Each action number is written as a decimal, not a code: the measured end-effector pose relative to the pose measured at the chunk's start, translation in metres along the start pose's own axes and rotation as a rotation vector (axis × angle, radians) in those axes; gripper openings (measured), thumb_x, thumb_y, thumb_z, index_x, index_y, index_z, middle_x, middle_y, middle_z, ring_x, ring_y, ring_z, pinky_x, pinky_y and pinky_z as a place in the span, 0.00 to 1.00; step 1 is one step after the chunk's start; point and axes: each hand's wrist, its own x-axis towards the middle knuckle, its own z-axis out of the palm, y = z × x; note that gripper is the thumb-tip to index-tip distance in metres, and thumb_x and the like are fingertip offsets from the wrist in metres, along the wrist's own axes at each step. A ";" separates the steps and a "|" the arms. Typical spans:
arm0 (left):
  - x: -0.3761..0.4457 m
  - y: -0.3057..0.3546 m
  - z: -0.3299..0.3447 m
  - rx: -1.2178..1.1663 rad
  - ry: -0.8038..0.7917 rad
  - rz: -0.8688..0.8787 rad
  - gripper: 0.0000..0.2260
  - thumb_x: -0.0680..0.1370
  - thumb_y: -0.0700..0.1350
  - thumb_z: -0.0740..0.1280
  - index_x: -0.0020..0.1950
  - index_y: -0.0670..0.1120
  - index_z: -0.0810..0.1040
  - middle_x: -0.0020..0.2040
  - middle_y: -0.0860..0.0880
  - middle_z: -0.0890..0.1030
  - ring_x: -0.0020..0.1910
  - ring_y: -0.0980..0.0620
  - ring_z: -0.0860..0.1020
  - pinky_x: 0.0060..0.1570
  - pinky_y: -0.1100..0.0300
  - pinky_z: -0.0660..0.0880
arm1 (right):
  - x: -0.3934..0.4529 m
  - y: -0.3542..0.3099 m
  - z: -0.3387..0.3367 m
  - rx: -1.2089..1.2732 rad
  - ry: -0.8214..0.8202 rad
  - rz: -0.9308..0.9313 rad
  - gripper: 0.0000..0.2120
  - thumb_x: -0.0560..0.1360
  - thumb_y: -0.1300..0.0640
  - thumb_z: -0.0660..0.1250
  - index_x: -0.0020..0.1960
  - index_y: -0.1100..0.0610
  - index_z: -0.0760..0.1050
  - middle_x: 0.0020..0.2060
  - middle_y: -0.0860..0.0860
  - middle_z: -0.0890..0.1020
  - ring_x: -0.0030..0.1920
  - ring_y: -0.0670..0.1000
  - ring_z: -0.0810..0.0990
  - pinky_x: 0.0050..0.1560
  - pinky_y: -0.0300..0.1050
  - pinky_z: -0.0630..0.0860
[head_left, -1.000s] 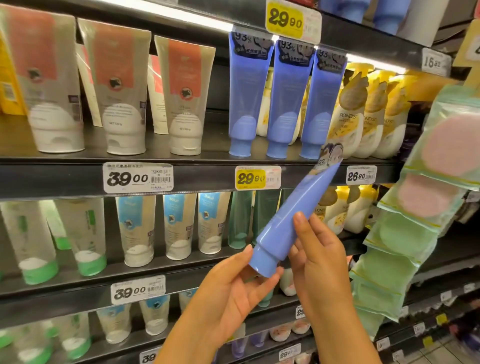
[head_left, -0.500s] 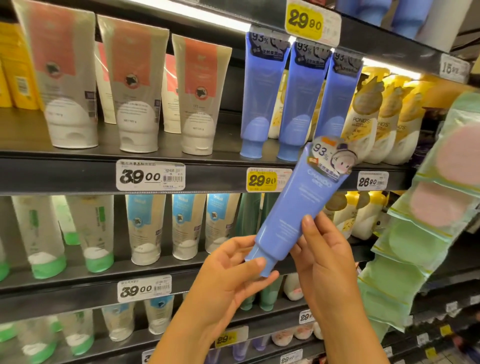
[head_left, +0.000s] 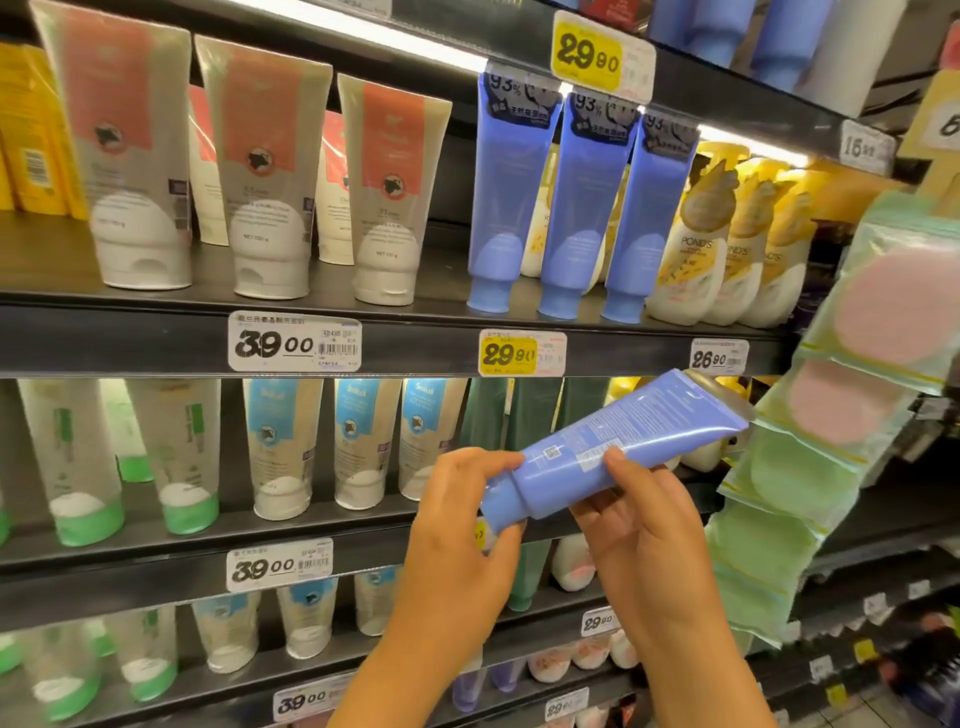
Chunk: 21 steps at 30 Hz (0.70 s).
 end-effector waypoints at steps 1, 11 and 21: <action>-0.001 0.002 0.001 0.001 0.004 0.013 0.25 0.69 0.30 0.70 0.56 0.56 0.72 0.53 0.55 0.73 0.52 0.58 0.73 0.50 0.63 0.74 | -0.001 -0.002 -0.001 0.005 0.013 -0.003 0.16 0.68 0.56 0.63 0.55 0.59 0.75 0.45 0.53 0.83 0.49 0.53 0.82 0.49 0.46 0.79; -0.005 0.012 0.005 -0.700 -0.138 -0.515 0.20 0.66 0.29 0.73 0.48 0.53 0.83 0.49 0.50 0.84 0.46 0.54 0.83 0.40 0.67 0.77 | -0.006 -0.013 -0.008 0.009 -0.019 -0.031 0.13 0.70 0.57 0.64 0.53 0.57 0.76 0.40 0.48 0.83 0.40 0.46 0.82 0.37 0.38 0.79; -0.004 0.025 0.004 -1.195 -0.262 -0.802 0.11 0.61 0.35 0.73 0.41 0.43 0.85 0.42 0.42 0.83 0.38 0.48 0.82 0.37 0.57 0.80 | 0.003 -0.022 -0.009 -0.040 -0.039 0.007 0.14 0.67 0.59 0.67 0.52 0.55 0.75 0.47 0.53 0.83 0.49 0.53 0.81 0.44 0.47 0.81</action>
